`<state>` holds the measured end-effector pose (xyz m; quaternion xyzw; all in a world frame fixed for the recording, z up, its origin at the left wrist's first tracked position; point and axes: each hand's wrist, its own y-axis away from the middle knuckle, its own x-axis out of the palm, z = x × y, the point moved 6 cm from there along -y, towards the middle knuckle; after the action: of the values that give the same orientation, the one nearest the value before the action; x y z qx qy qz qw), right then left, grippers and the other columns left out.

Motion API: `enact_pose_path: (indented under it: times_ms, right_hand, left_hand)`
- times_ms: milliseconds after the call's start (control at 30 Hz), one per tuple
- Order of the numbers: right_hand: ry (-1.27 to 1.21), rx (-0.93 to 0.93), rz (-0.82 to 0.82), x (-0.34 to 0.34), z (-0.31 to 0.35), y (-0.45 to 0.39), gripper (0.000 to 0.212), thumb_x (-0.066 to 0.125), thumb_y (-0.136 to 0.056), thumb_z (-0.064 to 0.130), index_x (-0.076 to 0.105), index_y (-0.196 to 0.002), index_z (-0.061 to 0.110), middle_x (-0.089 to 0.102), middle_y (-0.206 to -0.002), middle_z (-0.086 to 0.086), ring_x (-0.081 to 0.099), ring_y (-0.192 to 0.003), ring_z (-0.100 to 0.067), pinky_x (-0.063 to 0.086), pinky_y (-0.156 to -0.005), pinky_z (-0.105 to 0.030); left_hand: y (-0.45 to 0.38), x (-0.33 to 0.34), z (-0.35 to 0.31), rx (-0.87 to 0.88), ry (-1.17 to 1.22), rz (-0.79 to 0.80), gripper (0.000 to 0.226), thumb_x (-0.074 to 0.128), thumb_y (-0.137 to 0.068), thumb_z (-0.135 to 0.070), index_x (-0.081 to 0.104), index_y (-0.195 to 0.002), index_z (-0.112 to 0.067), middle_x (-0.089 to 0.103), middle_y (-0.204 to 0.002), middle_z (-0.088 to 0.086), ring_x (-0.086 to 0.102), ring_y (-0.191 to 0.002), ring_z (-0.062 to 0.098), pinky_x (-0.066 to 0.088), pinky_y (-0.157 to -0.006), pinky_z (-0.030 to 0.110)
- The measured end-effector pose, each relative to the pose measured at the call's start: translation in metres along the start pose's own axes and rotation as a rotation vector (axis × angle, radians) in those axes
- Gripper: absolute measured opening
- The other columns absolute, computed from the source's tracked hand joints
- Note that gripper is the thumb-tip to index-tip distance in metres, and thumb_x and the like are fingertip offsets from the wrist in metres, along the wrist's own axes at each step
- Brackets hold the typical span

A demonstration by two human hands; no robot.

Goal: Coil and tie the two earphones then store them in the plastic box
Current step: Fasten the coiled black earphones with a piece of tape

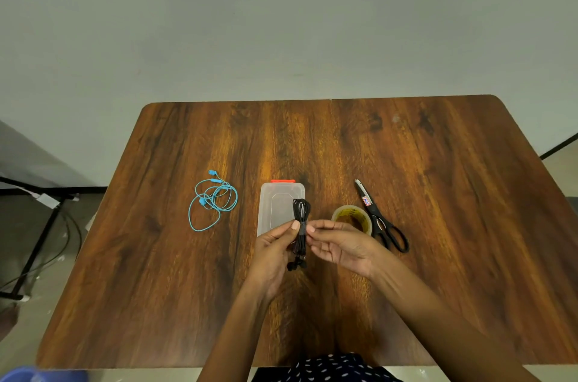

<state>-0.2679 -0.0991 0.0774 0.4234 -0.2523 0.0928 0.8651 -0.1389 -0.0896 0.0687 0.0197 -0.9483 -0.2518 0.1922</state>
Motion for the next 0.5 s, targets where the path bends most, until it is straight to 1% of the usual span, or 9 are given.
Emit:
enact_pose_path:
  times_ms: [33,100,167,233,333,367,433,500]
  right_hand:
    - [0.040,-0.040,-0.024,-0.001,0.001,0.000,0.013,0.064,-0.082,0.000,0.068,-0.093,0.006,0.072,-0.074,-0.003,0.069,-0.068,-0.008,0.057,-0.063,-0.019]
    - [0.140,-0.137,-0.084,-0.003,0.005,0.002,0.015,0.068,-0.081,0.002,0.069,-0.095,0.005,0.072,-0.079,-0.004,0.069,-0.072,-0.009,0.057,-0.067,-0.020]
    - [0.247,-0.240,-0.150,-0.004,0.008,0.003,0.016,0.070,-0.080,0.005,0.069,-0.096,0.004,0.071,-0.083,-0.005,0.069,-0.078,-0.010,0.057,-0.071,-0.021]
    - [0.340,-0.338,-0.207,-0.003,0.012,0.005,0.014,0.071,-0.080,0.006,0.070,-0.094,0.004,0.070,-0.083,-0.005,0.066,-0.080,-0.012,0.056,-0.071,-0.021]
    - [0.463,-0.439,-0.236,0.001,0.021,0.008,0.012,0.073,-0.078,0.005,0.071,-0.090,0.004,0.071,-0.081,-0.005,0.066,-0.078,-0.011,0.055,-0.069,-0.023]
    - [0.489,-0.449,-0.235,0.002,0.023,0.009,0.010,0.074,-0.077,0.005,0.072,-0.088,0.005,0.071,-0.082,-0.006,0.066,-0.077,-0.011,0.055,-0.070,-0.025]
    - [0.492,-0.435,-0.225,0.003,0.025,0.009,0.010,0.076,-0.075,0.006,0.072,-0.084,0.008,0.072,-0.081,-0.006,0.067,-0.075,-0.011,0.055,-0.070,-0.026]
    - [0.458,-0.394,-0.211,0.003,0.024,0.009,0.011,0.078,-0.073,0.007,0.072,-0.082,0.009,0.072,-0.079,-0.006,0.068,-0.073,-0.011,0.056,-0.068,-0.023]
  left_hand:
    - [0.001,-0.001,-0.003,0.034,-0.053,-0.024,0.029,0.066,-0.081,-0.020,0.071,-0.103,-0.003,0.072,-0.103,0.015,0.067,-0.097,0.023,0.054,-0.073,0.028]
    - [0.003,-0.004,-0.012,0.123,-0.175,-0.112,0.011,0.069,-0.081,-0.014,0.076,-0.089,-0.010,0.076,-0.087,0.008,0.071,-0.082,0.017,0.056,-0.068,0.024]
    - [0.004,-0.005,-0.021,0.192,-0.247,-0.148,0.005,0.071,-0.081,-0.010,0.075,-0.082,-0.012,0.076,-0.078,0.005,0.071,-0.072,0.013,0.056,-0.064,0.020]
    - [0.005,-0.002,-0.024,0.196,-0.288,-0.121,0.007,0.069,-0.082,-0.012,0.076,-0.084,-0.011,0.076,-0.078,0.004,0.071,-0.074,0.014,0.056,-0.065,0.021]
    - [0.005,0.001,-0.021,0.165,-0.287,-0.052,0.020,0.072,-0.077,-0.021,0.076,-0.092,-0.010,0.076,-0.086,0.005,0.072,-0.085,0.018,0.057,-0.076,0.028]
    - [0.005,0.001,-0.020,0.166,-0.287,-0.051,0.024,0.074,-0.074,-0.022,0.075,-0.094,-0.010,0.076,-0.088,0.006,0.071,-0.087,0.019,0.057,-0.078,0.029]
    - [0.005,-0.002,-0.017,0.172,-0.275,-0.075,0.023,0.075,-0.073,-0.019,0.075,-0.094,-0.010,0.076,-0.089,0.007,0.071,-0.089,0.020,0.056,-0.079,0.031]
    - [0.005,-0.003,-0.015,0.164,-0.245,-0.089,0.019,0.074,-0.076,-0.013,0.076,-0.094,-0.009,0.076,-0.089,0.007,0.071,-0.089,0.020,0.055,-0.076,0.027]
